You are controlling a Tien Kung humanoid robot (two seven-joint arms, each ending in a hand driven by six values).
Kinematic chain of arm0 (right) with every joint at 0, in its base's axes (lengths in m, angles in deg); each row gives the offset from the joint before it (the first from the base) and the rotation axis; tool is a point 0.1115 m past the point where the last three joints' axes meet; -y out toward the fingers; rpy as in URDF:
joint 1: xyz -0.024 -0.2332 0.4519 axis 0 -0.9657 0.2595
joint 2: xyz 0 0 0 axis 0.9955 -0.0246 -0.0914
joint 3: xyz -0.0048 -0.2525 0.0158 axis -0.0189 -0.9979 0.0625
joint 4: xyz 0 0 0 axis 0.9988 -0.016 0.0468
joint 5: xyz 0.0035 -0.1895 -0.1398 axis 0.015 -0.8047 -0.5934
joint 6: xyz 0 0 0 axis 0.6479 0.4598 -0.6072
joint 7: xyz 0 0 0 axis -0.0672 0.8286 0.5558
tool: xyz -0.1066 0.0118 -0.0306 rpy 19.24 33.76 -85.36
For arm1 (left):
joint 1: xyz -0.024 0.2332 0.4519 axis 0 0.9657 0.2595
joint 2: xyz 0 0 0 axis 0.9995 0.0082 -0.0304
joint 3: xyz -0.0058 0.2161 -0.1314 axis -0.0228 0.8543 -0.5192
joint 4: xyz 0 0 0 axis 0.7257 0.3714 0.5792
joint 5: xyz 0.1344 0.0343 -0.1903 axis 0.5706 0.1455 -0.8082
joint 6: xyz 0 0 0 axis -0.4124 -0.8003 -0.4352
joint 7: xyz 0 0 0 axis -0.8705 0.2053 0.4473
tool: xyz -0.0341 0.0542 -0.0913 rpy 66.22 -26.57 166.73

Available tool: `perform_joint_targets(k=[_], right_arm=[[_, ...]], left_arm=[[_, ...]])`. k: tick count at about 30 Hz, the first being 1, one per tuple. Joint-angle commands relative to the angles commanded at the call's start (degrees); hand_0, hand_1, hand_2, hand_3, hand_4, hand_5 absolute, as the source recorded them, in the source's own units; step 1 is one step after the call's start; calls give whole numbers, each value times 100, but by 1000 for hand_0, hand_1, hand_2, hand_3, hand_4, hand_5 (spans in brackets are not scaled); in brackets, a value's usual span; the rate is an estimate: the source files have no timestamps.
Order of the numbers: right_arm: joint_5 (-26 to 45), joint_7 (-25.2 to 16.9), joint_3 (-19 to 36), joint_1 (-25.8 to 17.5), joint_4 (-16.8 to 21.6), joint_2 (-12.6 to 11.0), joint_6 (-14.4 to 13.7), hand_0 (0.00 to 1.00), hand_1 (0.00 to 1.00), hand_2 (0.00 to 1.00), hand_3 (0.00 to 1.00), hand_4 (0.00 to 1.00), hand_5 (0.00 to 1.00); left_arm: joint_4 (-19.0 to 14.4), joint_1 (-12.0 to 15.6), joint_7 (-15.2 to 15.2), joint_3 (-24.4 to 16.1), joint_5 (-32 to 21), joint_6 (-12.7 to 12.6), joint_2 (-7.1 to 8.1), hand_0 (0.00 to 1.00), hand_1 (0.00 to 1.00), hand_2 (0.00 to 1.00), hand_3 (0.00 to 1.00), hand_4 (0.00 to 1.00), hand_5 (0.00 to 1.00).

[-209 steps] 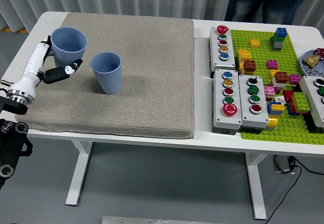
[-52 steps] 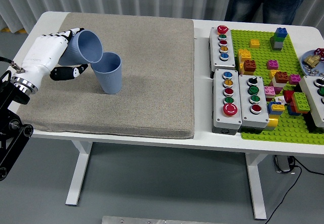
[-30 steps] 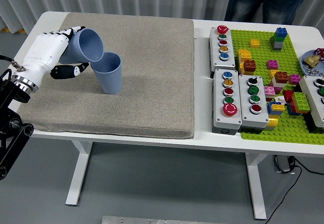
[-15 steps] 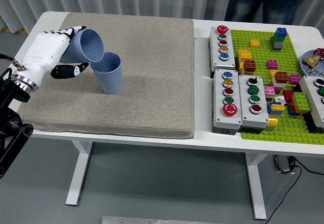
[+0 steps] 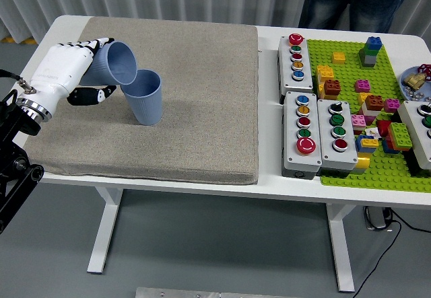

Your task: Pick cup pour cup place

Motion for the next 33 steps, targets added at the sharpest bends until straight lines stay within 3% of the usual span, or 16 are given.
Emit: perform_joint_targets(k=[33], right_arm=[[54, -19, -41, 13, 0, -16, -7, 747, 697, 752, 609, 105, 263]], left_arm=[[-19, -214, 269, 432, 0, -14, 227, 570, 600, 760, 743, 327, 2]])
